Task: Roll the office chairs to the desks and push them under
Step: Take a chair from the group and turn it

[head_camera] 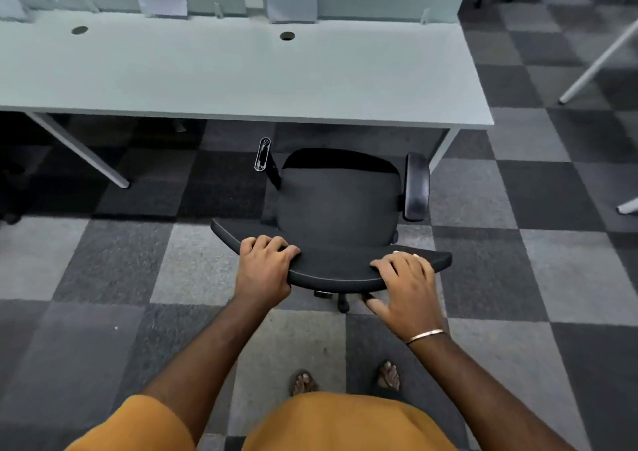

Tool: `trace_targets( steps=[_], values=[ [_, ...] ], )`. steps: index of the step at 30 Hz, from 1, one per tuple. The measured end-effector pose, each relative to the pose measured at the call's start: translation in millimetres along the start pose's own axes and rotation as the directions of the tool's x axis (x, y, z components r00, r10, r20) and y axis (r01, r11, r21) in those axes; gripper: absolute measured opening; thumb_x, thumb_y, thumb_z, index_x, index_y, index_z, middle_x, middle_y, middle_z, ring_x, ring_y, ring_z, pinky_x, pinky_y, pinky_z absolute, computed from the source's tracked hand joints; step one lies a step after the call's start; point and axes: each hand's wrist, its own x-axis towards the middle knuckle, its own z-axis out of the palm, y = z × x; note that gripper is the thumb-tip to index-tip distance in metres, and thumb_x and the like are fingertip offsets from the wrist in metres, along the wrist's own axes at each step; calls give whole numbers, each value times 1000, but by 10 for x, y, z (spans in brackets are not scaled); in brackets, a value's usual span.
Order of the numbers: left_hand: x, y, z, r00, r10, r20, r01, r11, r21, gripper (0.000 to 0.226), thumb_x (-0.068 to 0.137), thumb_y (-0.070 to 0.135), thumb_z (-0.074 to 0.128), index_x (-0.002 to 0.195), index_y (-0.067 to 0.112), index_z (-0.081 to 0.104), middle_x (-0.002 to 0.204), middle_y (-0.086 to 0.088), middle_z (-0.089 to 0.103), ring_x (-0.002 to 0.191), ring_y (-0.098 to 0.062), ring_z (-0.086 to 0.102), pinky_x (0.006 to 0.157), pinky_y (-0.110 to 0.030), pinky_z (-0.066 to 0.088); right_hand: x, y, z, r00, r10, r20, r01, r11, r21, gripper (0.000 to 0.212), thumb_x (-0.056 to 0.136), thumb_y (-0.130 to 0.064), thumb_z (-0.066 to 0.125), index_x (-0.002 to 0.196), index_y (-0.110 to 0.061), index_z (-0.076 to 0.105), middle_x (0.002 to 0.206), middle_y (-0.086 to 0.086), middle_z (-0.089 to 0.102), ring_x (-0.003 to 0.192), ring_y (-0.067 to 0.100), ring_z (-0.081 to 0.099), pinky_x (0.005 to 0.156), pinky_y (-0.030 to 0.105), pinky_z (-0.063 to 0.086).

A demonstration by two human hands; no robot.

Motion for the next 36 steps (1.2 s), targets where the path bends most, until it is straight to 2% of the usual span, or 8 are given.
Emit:
trace_targets(
  steps=[2,4,8,13,16,25,31,36],
  values=[
    [86,-78,-31,1000,10,2,-10,1000,13,59,67,31,74,124,40,67,118,13,64,109,-20,58,97,-40,35,-7,-51,70,999,5,-38,-4,1000,29,59,77,-54,74,128,-27,62,132,-4,55,140,26,44,122,47,23],
    [180,-121,-66,1000,9,-4,-9,1000,21,58,67,30,74,124,40,67,118,13,65,109,-20,58,97,-40,35,88,-46,82,998,5,-57,-2,999,50,58,84,-63,69,129,-28,62,136,-5,53,143,25,41,124,48,19],
    [429,-126,-145,1000,26,-5,-25,999,39,58,70,27,71,126,40,66,119,13,65,110,-20,57,97,-40,35,330,40,71,997,15,-75,-12,999,44,58,88,-75,59,127,-33,62,126,-11,54,130,19,48,122,46,20],
    [793,42,-229,1000,17,-13,-17,999,34,56,75,28,68,129,40,62,121,12,63,113,-20,55,97,-41,33,683,346,43,994,0,-108,1,1000,8,54,84,-69,65,122,-30,64,111,-8,52,111,23,51,118,46,26],
    [977,361,-256,996,90,-15,-89,995,46,49,78,31,66,127,37,61,120,10,63,111,-20,56,98,-42,33,859,791,-58,993,-63,-102,61,998,-15,55,83,-70,62,119,-29,65,105,-5,52,106,25,52,115,46,28],
    [1565,1213,-352,985,164,-54,-166,985,-45,35,85,27,60,119,33,67,105,8,64,101,-18,64,88,-36,42,1469,1980,-337,979,-201,-33,199,978,-55,60,81,-72,57,116,-25,69,99,-4,52,98,23,52,105,44,36],
    [1553,1234,-312,990,140,-23,-141,988,-59,38,76,31,63,114,33,68,98,9,66,95,-17,66,79,-34,42,1448,2059,-295,977,-211,-39,212,977,27,58,80,-72,64,117,-29,69,101,-10,53,99,18,54,104,42,33],
    [1373,1140,-249,987,156,-24,-157,986,-53,38,77,32,60,113,31,70,97,8,68,95,-19,68,76,-35,44,1268,1955,-239,975,-214,-61,218,974,70,55,77,-70,71,117,-32,69,103,-13,55,101,17,56,98,42,34]
  ],
)
